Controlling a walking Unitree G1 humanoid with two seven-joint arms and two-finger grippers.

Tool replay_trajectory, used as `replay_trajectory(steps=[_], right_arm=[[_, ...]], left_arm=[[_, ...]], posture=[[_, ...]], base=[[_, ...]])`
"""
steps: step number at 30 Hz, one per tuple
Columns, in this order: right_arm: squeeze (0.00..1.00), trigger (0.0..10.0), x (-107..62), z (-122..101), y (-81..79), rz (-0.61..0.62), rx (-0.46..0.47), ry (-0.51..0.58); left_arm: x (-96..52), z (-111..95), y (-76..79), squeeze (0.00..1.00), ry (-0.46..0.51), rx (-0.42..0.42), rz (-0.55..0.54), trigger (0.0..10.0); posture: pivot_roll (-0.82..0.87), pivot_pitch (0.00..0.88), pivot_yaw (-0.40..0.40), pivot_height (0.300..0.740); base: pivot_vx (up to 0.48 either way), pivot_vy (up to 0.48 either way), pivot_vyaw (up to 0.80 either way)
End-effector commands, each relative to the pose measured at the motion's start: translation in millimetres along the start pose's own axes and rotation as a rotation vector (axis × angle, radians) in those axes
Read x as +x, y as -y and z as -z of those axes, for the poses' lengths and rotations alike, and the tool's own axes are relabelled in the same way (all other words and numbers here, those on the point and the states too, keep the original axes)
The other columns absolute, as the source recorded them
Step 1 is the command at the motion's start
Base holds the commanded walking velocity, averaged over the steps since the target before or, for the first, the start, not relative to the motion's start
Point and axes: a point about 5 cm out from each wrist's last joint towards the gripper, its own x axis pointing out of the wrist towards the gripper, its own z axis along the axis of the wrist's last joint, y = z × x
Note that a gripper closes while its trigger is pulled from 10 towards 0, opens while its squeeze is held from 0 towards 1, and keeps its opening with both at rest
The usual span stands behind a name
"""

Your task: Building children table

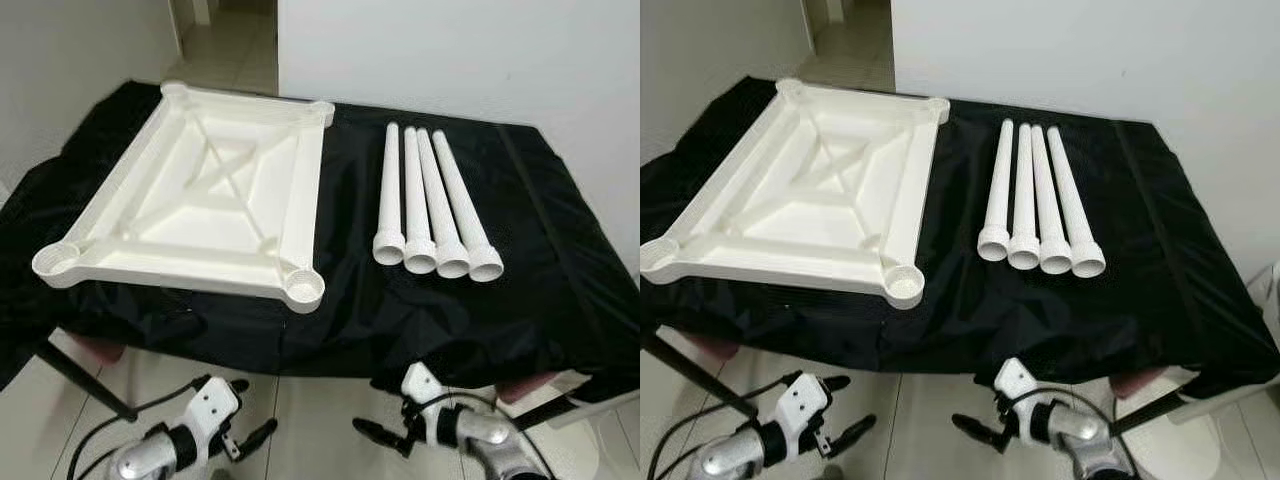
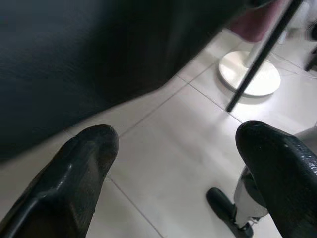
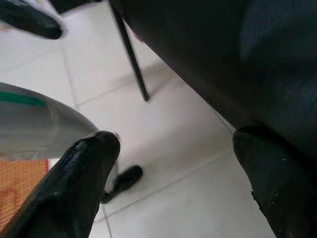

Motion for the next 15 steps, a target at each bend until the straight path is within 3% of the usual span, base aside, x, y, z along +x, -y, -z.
replay_trajectory(steps=[1,7,15], right_arm=[[0.0,10.0,-4.9,-0.6,-2.0,-0.047,0.026,0.003],[0.0,10.0,-21.8,-25.9,-8.5,-0.23,0.01,0.047],[0.0,10.0,-37.7,-48.1,-20.2,-0.42,-0.024,0.018]], left_arm=[[-6.5,-6.8,20.3,0.0,-0.009,-0.017,0.394,10.0],[-26.9,-38.0,30.5,0.0,0.006,-0.05,0.566,10.0],[-42.3,-72.6,38.6,0.0,-0.018,-0.035,0.683,10.0]], posture=[[0.11,0.088,-0.044,0.74],[0.1,0.089,-0.037,0.74],[0.11,0.085,-0.03,0.74]], base=[[0.0,0.0,0.0],[0.0,0.0,0.0],[0.0,0.0,0.0]])
